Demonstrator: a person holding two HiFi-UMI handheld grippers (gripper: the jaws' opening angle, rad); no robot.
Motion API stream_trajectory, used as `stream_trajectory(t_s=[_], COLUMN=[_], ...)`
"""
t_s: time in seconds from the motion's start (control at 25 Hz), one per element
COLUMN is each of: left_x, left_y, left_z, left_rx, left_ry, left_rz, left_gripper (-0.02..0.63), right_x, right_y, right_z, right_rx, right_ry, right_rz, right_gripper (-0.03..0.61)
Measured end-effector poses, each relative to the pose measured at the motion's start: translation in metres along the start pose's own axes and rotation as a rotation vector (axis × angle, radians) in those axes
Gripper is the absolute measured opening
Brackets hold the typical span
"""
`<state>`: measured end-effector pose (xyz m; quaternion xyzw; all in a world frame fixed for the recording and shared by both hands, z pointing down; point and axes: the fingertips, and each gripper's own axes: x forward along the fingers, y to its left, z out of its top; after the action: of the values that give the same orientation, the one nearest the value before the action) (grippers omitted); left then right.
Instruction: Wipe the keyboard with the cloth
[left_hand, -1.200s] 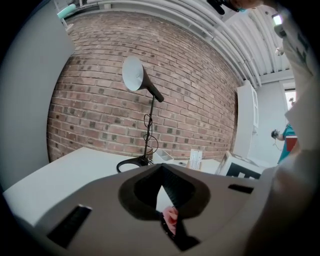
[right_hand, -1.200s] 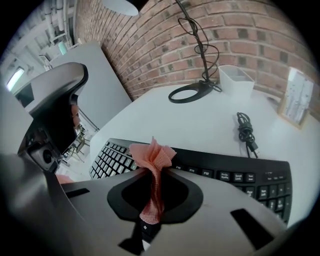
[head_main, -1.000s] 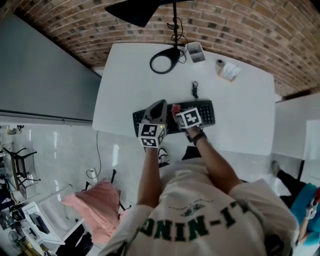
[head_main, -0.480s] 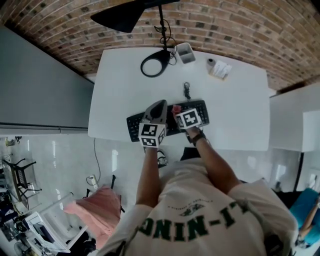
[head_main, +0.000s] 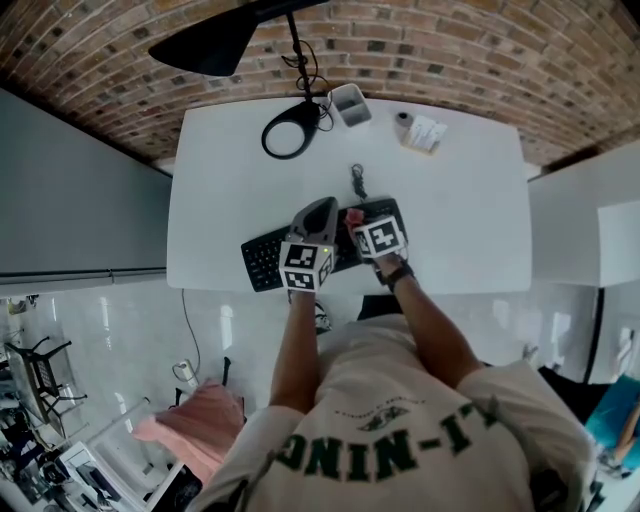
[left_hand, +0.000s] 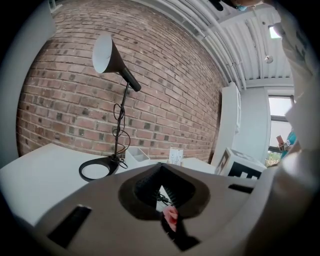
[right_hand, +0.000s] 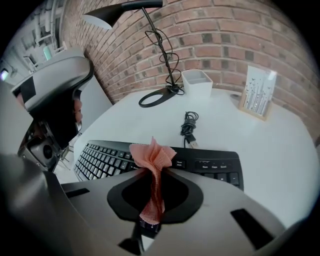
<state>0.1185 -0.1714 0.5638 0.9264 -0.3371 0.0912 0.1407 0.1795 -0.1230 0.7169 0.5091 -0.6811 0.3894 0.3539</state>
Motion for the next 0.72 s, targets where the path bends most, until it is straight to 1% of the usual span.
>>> stream_trajectory(t_s=[0.12,0.36,0.56,0.72], left_x=[0.005,0.020,0.031,0.036], left_y=[-0.003,-0.014,-0.027,-0.031], left_z=[0.001,0.000,0.002,-0.002], left_rx=[0.003,0.000,0.000,0.000], left_ry=[0.004,0.009,0.012,0.023], left_rz=[-0.014,-0.057,-0.091,-0.102], left_gripper=[0.000,0.000,0.000,0.000], right_x=[-0.004,-0.016,-0.021,-0.024], right_y=[-0.012,-0.047,-0.066,-0.083], right_z=[-0.003,-0.017,-0.021,-0.023], right_rx=[0.026,0.072,0.134,0.154], right_ry=[0.001,0.011,-0.011,-0.012], right_rz=[0.001,-0.073,-0.078,-0.117], right_gripper=[0.025,0.026,0.025,0.025])
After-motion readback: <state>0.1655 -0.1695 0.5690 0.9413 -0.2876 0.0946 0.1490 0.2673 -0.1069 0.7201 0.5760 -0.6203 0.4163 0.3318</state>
